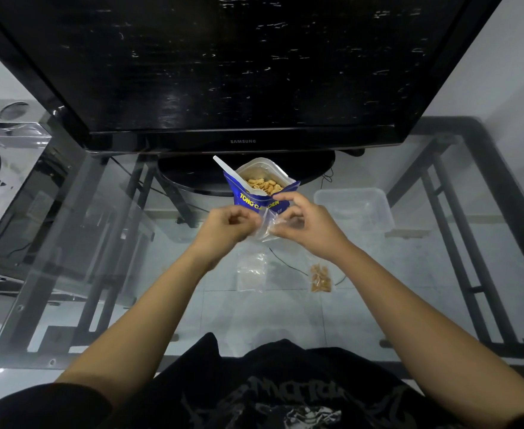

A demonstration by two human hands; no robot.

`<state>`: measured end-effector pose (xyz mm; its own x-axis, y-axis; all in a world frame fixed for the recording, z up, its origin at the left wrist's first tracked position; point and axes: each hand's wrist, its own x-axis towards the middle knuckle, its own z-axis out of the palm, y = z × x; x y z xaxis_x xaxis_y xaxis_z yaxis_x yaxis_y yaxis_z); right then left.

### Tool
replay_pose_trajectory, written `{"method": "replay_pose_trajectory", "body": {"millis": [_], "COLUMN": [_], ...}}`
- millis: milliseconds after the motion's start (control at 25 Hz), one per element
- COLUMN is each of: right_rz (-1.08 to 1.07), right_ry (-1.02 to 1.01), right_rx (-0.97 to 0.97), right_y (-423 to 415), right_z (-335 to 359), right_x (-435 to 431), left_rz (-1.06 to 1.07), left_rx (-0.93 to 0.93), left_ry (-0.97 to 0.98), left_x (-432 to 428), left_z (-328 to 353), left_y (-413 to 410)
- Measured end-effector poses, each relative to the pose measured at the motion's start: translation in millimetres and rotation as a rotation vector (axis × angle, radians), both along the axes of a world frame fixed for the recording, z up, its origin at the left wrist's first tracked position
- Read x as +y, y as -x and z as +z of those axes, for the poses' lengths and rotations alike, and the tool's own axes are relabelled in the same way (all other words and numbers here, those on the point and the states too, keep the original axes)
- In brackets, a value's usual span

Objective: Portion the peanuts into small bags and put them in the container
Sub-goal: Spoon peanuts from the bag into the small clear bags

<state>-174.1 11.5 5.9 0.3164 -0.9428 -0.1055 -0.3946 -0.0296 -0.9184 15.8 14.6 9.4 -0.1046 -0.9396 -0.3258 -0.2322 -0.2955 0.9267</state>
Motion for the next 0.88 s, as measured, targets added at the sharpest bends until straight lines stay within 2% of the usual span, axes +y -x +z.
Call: {"method": "replay_pose_trajectory", "body": {"millis": [80,120,160,280,360,440,520,600,720,800,880], "right_rz": [0.029,0.045,0.054,-0.008,-0.085,-0.134,-0.198,-0.251,-0.022,0.054,-0.001], "right_ry": [-0.06,-0.085,-0.104,-0.191,-0.25,-0.26,-0.197,0.009,0.391,0.445,0.414], "right_rx": [0.02,0.025,0.013,-0.236,-0.398,-0.413,-0.342,-0.138,0.316,0.478,0.465], "right_y": [4,6,6,7,10,13,14,13,4,-7,-14], "right_z": [-1,-1,-2,-2,-3,-5,-5,0,10,12,10], "right_x": [-1,-1,-1,0,-2,-3,-2,-1,1,0,-3], "left_rz": [-0.143,-0.192,-0.2,-0.036,0.029,0.041,0.046,0.049,-0.017,-0.055,-0.062], "left_rx": [-0.406,-0.529,-0.575,-0.49,-0.344,-0.147,-0.092,-0.098,-0.084,-0.08,-0.095], "left_ry": [0.216,0.29,0.328,0.305,0.218,0.116,0.081,0.089,0.117,0.138,0.148], "left_x": [-3,-4,-4,-8,-13,-16,-17,-20,-23,-24,-26], "left_z": [3,3,2,0,-1,0,2,6,16,21,23], "left_y": [-10,-13,-15,-14,-14,-15,-15,-13,-7,-3,0]}}
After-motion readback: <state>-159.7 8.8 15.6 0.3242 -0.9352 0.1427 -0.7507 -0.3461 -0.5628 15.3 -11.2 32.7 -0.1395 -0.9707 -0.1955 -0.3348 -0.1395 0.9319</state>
